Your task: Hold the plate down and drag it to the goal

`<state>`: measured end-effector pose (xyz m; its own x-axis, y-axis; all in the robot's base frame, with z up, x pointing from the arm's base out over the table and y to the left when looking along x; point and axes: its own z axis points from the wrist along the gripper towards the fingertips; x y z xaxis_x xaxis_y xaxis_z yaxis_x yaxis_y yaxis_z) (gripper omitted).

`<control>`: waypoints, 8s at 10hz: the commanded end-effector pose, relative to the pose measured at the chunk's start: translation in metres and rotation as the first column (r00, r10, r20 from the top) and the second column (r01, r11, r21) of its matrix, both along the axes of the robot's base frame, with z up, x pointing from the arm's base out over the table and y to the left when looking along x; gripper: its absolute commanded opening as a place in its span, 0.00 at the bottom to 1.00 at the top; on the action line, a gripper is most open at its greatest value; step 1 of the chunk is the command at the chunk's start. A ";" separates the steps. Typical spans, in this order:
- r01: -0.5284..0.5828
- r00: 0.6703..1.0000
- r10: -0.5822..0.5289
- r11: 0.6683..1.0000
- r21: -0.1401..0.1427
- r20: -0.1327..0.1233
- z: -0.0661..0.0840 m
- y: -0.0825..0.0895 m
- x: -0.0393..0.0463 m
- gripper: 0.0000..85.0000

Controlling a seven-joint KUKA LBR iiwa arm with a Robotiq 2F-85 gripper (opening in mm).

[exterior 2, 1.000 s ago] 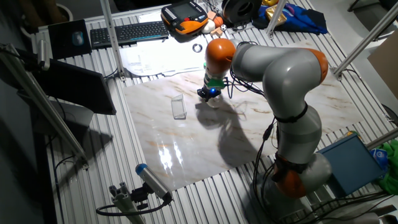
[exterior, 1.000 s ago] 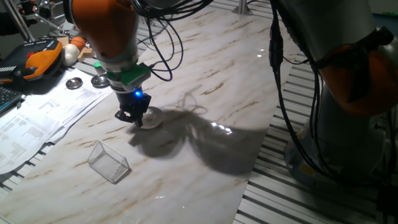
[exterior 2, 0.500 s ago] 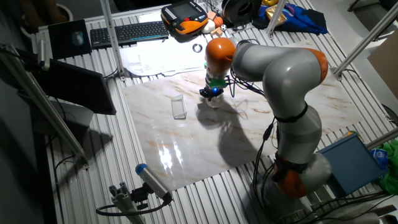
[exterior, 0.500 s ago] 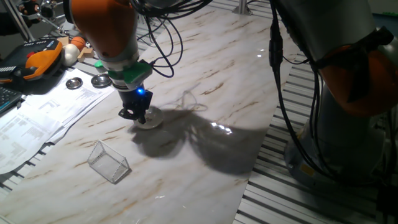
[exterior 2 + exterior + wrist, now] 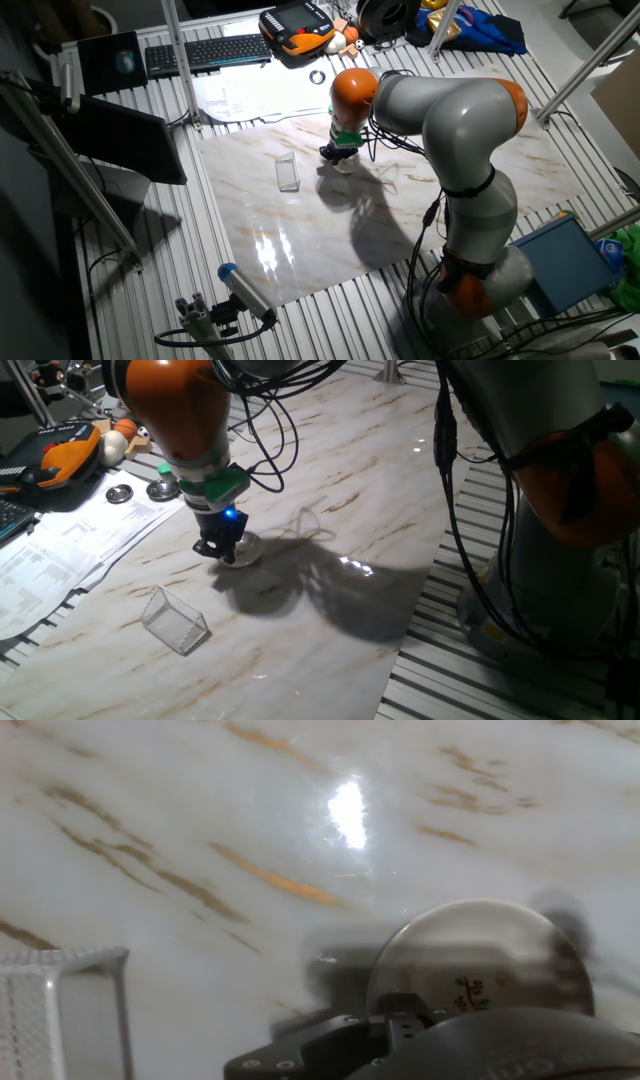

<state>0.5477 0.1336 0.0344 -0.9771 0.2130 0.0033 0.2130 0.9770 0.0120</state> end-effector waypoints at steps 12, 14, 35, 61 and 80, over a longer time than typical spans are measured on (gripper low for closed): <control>0.038 0.999 -0.038 0.999 0.001 -0.001 0.003 0.018 -0.0041 0.00; 0.041 0.999 -0.041 0.999 0.003 -0.001 0.002 0.020 -0.0045 0.00; 0.021 1.000 -0.021 1.000 -0.020 0.018 -0.007 0.016 -0.0057 0.00; 0.098 0.995 -0.098 0.995 0.028 -0.001 0.004 0.046 -0.0138 0.00; -0.149 0.989 0.148 0.987 -0.059 -0.012 -0.008 0.046 -0.0101 0.00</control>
<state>0.5376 0.1796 0.0263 -0.9978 0.0660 0.0040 0.0657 0.9967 -0.0485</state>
